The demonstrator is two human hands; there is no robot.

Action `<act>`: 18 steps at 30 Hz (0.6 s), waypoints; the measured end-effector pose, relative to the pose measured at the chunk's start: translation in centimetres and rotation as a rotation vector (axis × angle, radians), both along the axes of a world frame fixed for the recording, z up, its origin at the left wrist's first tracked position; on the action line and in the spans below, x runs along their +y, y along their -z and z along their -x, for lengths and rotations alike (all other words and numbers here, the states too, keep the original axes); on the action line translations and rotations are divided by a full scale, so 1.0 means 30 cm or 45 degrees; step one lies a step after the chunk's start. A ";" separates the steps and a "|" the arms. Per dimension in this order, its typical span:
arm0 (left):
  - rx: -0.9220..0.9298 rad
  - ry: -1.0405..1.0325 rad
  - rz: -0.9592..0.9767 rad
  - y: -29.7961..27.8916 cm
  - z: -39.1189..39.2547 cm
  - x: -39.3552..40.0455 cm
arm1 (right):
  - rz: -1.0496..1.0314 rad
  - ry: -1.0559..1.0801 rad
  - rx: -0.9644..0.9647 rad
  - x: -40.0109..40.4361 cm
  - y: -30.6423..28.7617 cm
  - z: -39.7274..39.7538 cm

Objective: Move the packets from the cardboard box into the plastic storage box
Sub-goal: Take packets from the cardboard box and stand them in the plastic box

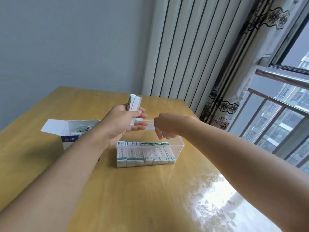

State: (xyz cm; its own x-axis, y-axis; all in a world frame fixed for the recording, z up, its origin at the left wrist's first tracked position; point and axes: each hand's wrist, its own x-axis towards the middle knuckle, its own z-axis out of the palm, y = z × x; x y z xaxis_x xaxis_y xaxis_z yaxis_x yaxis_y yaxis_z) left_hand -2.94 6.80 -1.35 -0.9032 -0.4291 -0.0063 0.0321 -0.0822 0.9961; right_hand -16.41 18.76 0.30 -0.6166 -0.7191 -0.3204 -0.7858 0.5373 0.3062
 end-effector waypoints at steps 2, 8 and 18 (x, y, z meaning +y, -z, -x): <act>-0.003 0.002 0.001 -0.002 -0.001 0.001 | -0.031 -0.005 0.009 -0.010 0.005 -0.008; 0.002 -0.005 -0.018 -0.002 -0.003 -0.006 | -0.142 -0.011 0.043 -0.016 0.058 0.008; -0.007 -0.001 -0.172 -0.015 -0.011 -0.017 | 0.619 0.034 -0.033 0.067 -0.151 -0.062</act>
State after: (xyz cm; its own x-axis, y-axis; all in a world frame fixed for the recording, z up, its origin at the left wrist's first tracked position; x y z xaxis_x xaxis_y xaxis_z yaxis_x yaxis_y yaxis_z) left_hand -2.60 6.30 -0.90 -0.9027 -0.4247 -0.0685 0.0272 -0.2153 0.9762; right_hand -14.55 20.77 4.82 -0.6333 -0.7732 0.0332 -0.7737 0.6335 -0.0044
